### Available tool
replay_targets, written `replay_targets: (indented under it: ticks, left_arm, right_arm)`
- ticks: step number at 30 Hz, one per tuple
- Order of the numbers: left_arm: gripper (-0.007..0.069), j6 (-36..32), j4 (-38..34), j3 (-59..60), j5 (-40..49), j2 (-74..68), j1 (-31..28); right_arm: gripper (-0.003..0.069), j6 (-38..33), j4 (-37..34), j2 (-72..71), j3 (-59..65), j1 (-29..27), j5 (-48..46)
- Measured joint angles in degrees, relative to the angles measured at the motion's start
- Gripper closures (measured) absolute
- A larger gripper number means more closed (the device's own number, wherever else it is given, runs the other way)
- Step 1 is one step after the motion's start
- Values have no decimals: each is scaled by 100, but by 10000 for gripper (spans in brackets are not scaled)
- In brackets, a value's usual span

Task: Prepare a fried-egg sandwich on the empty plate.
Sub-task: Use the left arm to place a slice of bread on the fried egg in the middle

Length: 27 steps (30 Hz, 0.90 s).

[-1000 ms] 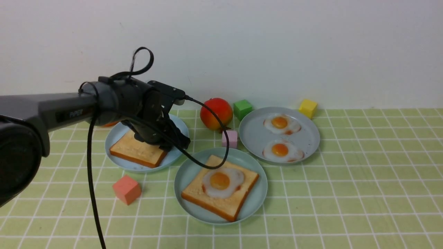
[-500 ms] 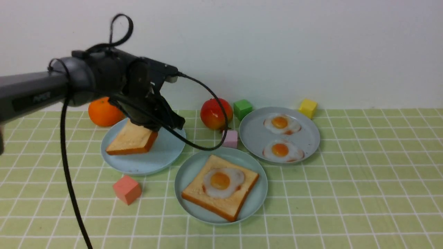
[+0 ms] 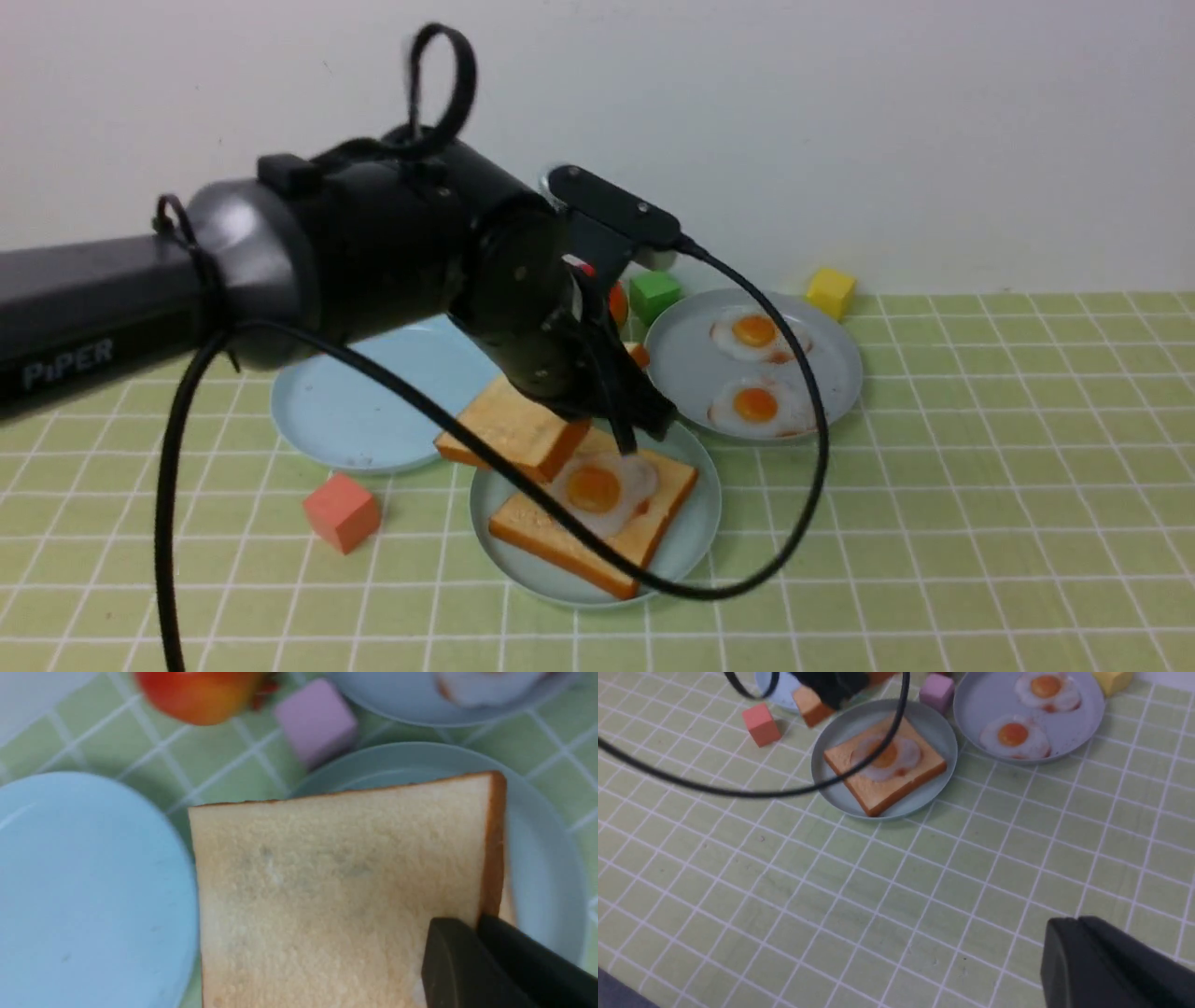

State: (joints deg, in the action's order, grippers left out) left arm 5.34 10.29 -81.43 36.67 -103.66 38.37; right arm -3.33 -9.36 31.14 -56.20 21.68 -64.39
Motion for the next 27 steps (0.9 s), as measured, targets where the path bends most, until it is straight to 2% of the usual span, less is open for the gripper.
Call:
replay_targets:
  ticks: [4, 21, 27]
  left_arm:
    - [610, 77, 0, 2, -242, -225, 179]
    - [607, 254, -153, 19, -400, -830, 191]
    - [533, 254, -251, 19, -424, -837, 191]
  right_arm:
    - [625, 145, 160, -324, 0, 0, -118]
    - [611, 279, 233, -388, 0, 0, -344]
    - [610, 296, 233, -388, 0, 0, -344]
